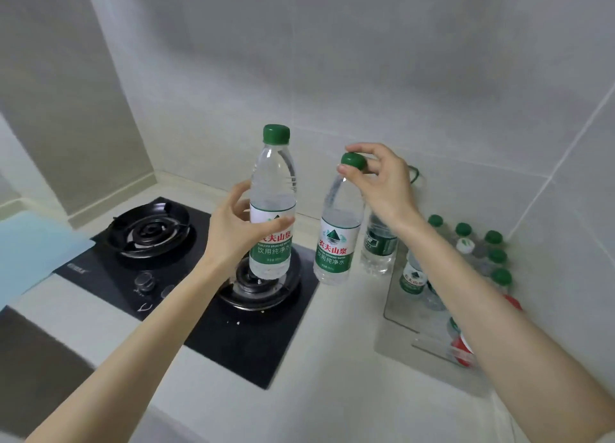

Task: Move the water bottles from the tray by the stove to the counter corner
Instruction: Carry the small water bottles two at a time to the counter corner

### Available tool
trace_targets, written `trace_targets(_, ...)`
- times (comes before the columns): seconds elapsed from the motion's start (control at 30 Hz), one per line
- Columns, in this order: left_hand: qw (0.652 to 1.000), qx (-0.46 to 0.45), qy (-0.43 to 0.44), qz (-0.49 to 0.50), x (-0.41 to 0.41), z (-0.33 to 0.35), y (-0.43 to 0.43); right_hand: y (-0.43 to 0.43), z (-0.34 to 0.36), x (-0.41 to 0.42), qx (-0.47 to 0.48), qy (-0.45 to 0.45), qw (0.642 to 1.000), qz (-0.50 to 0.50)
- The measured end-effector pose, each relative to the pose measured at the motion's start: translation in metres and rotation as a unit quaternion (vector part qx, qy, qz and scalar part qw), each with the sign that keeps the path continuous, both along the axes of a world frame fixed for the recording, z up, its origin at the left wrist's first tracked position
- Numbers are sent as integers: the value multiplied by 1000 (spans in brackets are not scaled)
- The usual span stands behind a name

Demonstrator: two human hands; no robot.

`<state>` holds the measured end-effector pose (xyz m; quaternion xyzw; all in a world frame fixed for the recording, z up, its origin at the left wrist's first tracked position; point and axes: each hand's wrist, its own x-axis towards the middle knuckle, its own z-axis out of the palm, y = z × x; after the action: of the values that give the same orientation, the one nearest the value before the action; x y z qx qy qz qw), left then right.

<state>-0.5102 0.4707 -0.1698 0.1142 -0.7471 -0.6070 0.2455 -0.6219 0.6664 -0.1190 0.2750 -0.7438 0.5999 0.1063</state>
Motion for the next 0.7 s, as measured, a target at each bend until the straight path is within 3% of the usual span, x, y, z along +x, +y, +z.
trace_targets(0.37,984,22,15,177,135,-3,-59,-120,2,76,30,13,978,206)
trace_targets(0.7,942,22,22,335,295,-3,-147,-259,-5,214,48,8,925,376)
